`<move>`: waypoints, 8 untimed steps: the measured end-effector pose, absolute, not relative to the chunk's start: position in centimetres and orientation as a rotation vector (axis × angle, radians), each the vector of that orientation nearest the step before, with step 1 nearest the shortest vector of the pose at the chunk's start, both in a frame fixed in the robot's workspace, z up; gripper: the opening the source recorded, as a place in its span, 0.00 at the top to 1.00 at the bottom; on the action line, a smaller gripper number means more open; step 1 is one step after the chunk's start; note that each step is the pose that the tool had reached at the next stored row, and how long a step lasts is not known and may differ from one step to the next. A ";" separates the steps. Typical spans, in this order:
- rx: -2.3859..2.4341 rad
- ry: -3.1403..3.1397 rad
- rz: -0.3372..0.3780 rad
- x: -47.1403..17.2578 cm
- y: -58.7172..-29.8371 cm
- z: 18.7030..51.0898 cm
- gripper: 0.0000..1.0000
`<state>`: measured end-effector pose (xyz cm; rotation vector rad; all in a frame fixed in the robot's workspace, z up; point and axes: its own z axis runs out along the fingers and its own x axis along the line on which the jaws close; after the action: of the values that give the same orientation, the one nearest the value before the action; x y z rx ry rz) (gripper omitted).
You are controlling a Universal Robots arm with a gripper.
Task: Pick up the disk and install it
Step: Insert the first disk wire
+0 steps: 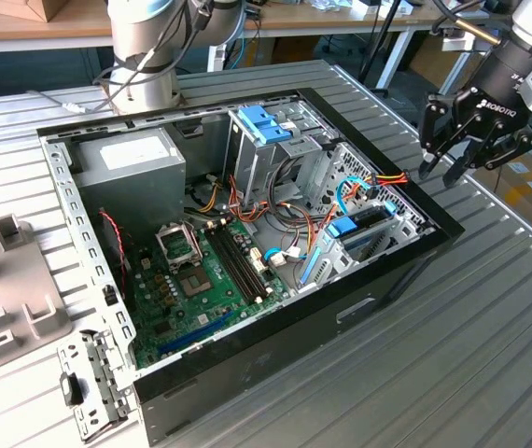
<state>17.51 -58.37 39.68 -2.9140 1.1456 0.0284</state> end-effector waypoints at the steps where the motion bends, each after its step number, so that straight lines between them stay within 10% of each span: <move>1: -2.914 1.146 0.028 17.6 -58.4 39.7 0.58; 8: -2.914 1.146 0.028 18.4 -58.4 39.6 0.58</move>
<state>18.35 -58.36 39.63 -2.9139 1.1457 0.0284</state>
